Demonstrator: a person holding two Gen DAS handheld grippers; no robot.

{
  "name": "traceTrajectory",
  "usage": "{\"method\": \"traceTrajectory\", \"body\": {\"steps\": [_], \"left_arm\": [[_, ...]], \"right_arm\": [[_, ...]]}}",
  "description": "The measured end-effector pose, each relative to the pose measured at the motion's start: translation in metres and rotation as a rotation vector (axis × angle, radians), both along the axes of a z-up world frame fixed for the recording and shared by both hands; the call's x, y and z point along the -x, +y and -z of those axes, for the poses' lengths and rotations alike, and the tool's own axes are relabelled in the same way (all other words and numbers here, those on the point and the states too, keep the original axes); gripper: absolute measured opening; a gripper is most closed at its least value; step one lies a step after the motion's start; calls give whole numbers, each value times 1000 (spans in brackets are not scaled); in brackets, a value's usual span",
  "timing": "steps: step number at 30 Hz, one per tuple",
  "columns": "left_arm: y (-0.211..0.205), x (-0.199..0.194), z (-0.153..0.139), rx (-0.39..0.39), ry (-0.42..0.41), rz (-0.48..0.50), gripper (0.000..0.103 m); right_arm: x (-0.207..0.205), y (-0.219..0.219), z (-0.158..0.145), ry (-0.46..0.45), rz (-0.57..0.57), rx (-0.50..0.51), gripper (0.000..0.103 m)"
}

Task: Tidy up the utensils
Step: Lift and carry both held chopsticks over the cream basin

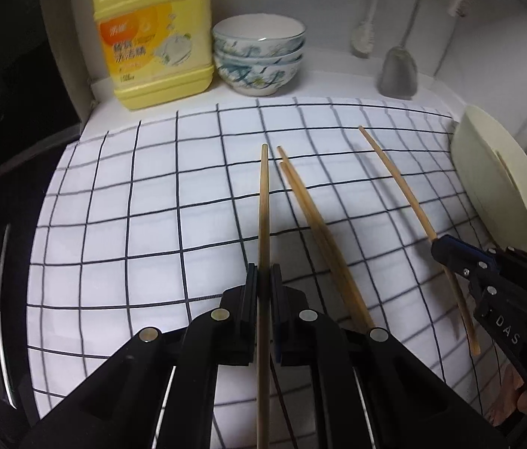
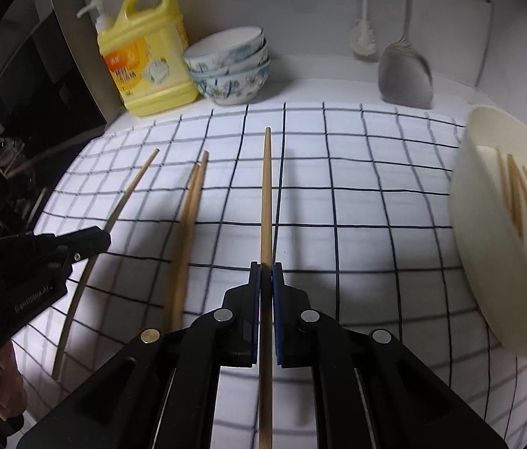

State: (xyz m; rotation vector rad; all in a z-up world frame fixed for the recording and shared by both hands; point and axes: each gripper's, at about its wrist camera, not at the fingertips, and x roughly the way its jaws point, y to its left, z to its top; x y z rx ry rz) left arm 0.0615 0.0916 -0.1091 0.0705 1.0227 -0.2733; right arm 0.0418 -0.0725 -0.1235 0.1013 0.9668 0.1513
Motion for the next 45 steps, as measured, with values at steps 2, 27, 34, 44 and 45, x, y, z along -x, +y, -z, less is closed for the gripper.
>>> {"method": "traceTrajectory", "body": {"steps": [2, 27, 34, 44, 45], "left_arm": [[-3, 7, -11, 13, -7, 42, 7], [-277, -15, -110, 177, -102, 420, 7], [-351, -42, -74, 146, -33, 417, 7], [-381, -69, -26, 77, 48, 360, 8], [-382, -70, -22, 74, 57, 356, 8]], "right_arm": [[11, -2, -13, -14, 33, -15, 6], [60, -252, -85, -123, 410, -24, 6], [28, -299, -49, -63, 396, -59, 6], [1, -320, -8, 29, 373, -100, 6], [-1, -320, -5, 34, 372, -101, 6]]}}
